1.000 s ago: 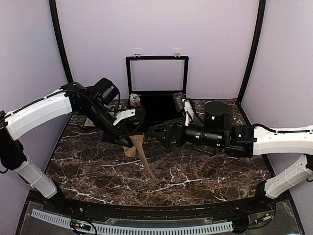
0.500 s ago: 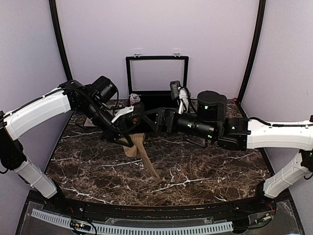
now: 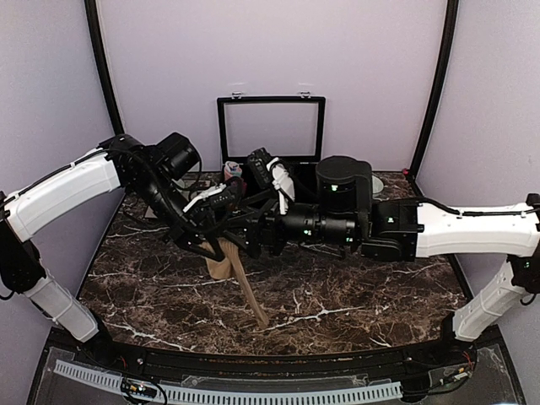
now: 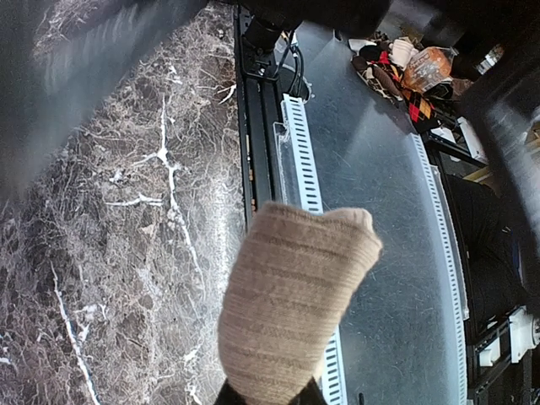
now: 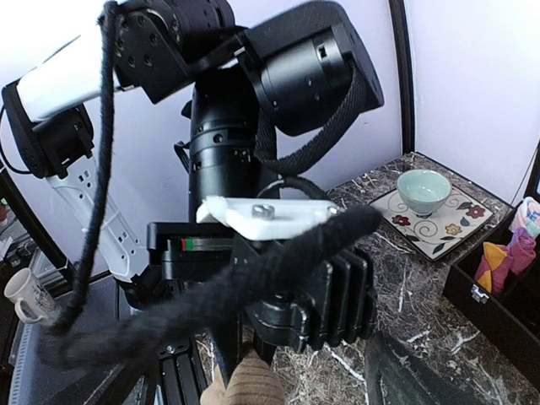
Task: Roll the socks
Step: Roll the sock at the center of the board.
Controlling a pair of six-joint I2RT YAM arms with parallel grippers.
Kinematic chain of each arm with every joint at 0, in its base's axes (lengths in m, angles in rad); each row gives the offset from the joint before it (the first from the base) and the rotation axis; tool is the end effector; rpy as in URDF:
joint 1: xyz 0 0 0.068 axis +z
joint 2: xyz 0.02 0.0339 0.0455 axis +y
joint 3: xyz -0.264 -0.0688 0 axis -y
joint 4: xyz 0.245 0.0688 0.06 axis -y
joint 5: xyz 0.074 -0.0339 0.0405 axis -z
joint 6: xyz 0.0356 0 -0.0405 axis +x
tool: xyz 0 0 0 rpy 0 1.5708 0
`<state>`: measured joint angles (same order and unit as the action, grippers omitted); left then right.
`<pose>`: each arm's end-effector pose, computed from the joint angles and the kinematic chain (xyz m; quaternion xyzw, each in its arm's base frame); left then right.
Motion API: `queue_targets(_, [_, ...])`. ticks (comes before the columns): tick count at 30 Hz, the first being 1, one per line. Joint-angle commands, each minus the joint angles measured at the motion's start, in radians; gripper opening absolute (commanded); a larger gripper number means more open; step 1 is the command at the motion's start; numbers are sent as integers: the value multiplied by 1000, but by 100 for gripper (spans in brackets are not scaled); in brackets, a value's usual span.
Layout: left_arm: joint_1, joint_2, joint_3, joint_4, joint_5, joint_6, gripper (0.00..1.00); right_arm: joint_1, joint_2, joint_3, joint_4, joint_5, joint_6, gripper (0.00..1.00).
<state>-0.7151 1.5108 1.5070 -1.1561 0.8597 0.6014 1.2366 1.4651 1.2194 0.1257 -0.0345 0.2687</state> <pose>0.1999 -0.2094 0.3470 0.6116 0.6520 -0.4178 0.1620 0.1147 0.3340 0.3615 -0.3582 0.6569 0.4629 0.4753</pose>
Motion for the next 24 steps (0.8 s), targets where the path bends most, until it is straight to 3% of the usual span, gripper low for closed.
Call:
queue_targets(1, [3,-22,37,-59,57,46,0,-1,66,38,-29,-53,-1,74])
queue_targets(4, [3,-26,49,-98,91,85,0,-8,51,-3,-5,-75,6,55])
queue_targets(8, [3,-35,55,-136,134,124,0,-25,3,-59,42,-89,13,45])
queue_targets(17, [2,-19,118,-253,243,216,0,-26,20,-37,4,-184,-16,36])
queue_targets(24, [2,-4,145,-308,308,244,0,1,7,3,-26,-180,-101,35])
